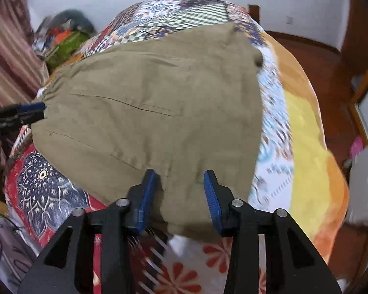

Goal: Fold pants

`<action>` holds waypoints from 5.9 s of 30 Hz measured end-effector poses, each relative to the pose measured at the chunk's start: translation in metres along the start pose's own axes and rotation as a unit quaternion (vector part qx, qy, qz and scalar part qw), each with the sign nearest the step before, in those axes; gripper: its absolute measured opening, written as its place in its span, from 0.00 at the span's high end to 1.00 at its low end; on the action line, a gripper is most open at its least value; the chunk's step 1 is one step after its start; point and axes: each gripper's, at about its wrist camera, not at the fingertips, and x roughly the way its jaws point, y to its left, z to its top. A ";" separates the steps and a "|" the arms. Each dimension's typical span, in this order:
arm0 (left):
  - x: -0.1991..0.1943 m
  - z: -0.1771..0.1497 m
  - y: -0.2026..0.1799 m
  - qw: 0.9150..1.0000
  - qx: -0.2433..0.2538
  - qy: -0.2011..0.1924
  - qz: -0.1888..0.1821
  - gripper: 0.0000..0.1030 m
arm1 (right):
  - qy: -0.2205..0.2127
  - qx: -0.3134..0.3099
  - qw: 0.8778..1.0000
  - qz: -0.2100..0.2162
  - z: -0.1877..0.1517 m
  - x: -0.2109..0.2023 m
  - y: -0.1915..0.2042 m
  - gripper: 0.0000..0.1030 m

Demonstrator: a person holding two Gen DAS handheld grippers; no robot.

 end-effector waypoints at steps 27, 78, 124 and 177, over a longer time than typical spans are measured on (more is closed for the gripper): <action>-0.017 0.077 0.095 0.989 -0.115 -0.049 0.081 0.56 | -0.096 -0.034 0.994 -0.048 0.103 -0.024 -0.006 0.61; 0.063 0.078 0.123 0.985 -0.154 0.007 0.078 0.50 | -0.059 -0.084 0.990 -0.092 0.217 0.100 -0.041 0.93; -0.010 0.054 0.102 0.981 -0.172 -0.033 0.080 0.43 | -0.059 -0.099 0.989 -0.088 0.168 0.030 -0.002 0.59; -0.004 -0.028 0.079 0.935 -0.326 -0.005 -0.137 0.25 | -0.026 -0.123 0.992 0.030 0.048 0.037 0.090 0.52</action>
